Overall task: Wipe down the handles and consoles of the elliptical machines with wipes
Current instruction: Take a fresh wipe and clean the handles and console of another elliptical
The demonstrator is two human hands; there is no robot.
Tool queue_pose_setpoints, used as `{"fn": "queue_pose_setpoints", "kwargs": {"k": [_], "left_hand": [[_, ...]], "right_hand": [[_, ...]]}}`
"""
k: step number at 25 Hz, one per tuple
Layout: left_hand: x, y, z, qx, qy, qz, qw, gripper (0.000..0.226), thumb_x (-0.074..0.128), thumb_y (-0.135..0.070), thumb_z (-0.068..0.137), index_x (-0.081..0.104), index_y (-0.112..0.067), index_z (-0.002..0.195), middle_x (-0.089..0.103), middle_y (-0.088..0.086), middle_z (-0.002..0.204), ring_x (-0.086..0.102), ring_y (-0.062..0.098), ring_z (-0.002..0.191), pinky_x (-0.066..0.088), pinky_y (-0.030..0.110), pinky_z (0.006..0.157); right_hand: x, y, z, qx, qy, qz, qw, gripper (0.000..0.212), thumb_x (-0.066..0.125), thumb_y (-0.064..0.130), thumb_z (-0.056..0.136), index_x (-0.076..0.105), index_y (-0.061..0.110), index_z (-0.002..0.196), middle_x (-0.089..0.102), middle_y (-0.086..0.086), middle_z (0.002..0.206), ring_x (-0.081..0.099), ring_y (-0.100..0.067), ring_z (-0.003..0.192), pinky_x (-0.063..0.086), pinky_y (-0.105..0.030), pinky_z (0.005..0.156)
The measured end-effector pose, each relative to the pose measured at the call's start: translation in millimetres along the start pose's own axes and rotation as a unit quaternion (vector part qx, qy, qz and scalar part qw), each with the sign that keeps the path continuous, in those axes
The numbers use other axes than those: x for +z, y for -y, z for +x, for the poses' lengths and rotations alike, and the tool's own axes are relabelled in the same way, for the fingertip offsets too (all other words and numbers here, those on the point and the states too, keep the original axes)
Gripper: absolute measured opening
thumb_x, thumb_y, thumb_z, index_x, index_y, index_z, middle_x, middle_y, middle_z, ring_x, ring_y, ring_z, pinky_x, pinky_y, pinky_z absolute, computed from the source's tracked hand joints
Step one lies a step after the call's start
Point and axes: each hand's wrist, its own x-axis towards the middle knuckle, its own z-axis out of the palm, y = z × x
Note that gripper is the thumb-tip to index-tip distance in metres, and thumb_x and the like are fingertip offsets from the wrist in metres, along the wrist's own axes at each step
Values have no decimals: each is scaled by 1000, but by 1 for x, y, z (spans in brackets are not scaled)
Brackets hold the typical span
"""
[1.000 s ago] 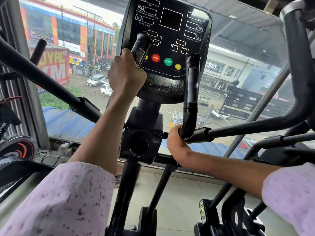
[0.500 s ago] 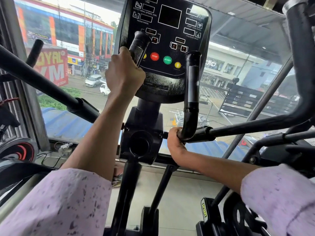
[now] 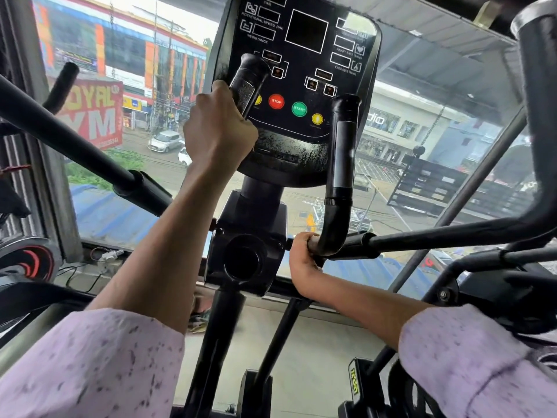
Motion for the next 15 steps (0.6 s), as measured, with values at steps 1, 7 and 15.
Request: {"fn": "queue_pose_setpoints", "kwargs": {"k": [1,7,15], "left_hand": [[0,-1,0,1,0,-1,1000,35,58,-11,83,51,-9,118,45,6,93,43,26,79,35,36,68],[0,-1,-1,-3,-3,-1,1000,36,58,-10,84,52,-8,119,43,5,92,42,27,79,36,36,69],[2,-2,2,-2,-8,9,1000,34,57,-10,82,52,-8,115,43,6,91,42,28,80,37,38,70]], "right_hand": [[7,2,-8,-49,-28,-65,996,39,66,31,85,60,1,108,60,-20,98,59,-34,90,46,-51,68],[23,7,-15,-8,-98,-216,971,59,73,38,73,60,0,116,61,-18,110,57,-41,101,45,-62,75],[9,14,13,-47,-39,-64,996,34,71,20,78,69,11,111,68,-9,94,63,-35,75,51,-55,55]]}}
